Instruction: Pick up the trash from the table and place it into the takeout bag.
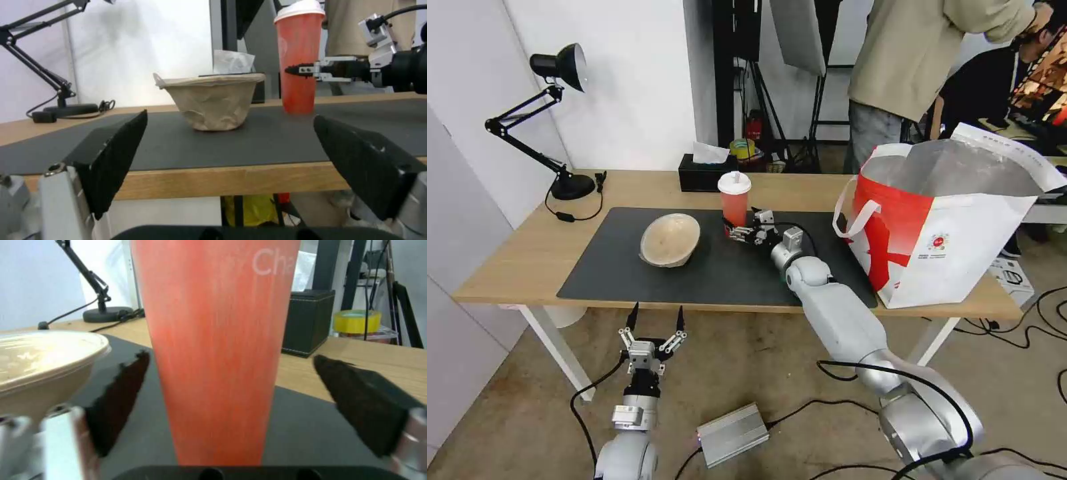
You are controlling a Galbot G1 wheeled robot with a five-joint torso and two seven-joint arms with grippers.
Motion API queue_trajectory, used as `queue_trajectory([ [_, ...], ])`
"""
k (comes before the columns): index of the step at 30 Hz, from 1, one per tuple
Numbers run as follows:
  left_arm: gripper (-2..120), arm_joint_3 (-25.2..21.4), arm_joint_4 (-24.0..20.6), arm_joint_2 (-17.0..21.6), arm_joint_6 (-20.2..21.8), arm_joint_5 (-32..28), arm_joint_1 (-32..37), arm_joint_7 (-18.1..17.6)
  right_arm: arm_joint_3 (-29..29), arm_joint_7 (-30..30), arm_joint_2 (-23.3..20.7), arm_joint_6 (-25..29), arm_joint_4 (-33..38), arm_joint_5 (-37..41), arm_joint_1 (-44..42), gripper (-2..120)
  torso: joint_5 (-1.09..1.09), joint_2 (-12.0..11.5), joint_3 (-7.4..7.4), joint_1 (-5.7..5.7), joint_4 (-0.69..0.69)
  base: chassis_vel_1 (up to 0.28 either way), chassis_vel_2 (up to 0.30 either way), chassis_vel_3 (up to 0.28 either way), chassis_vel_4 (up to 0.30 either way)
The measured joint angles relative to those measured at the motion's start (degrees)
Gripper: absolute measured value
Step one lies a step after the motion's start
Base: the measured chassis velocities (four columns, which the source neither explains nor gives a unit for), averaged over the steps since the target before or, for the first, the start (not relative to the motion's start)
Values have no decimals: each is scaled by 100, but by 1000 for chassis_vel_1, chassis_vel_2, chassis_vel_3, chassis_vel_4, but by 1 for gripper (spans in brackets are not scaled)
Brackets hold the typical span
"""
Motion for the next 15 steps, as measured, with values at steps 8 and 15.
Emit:
queue_trajectory([
  [8, 100, -7, 10, -7, -5, 1, -2, 0, 18, -39, 13, 17, -48, -1, 21, 61, 0, 0, 0, -1, 1, 0, 0, 0, 0],
  [15, 100, -13, 14, -15, -8, 2, -9, 0, 28, -51, 16, 20, -51, 1, 23, 35, 0, -1, 0, 0, 1, 0, 0, 0, 0],
])
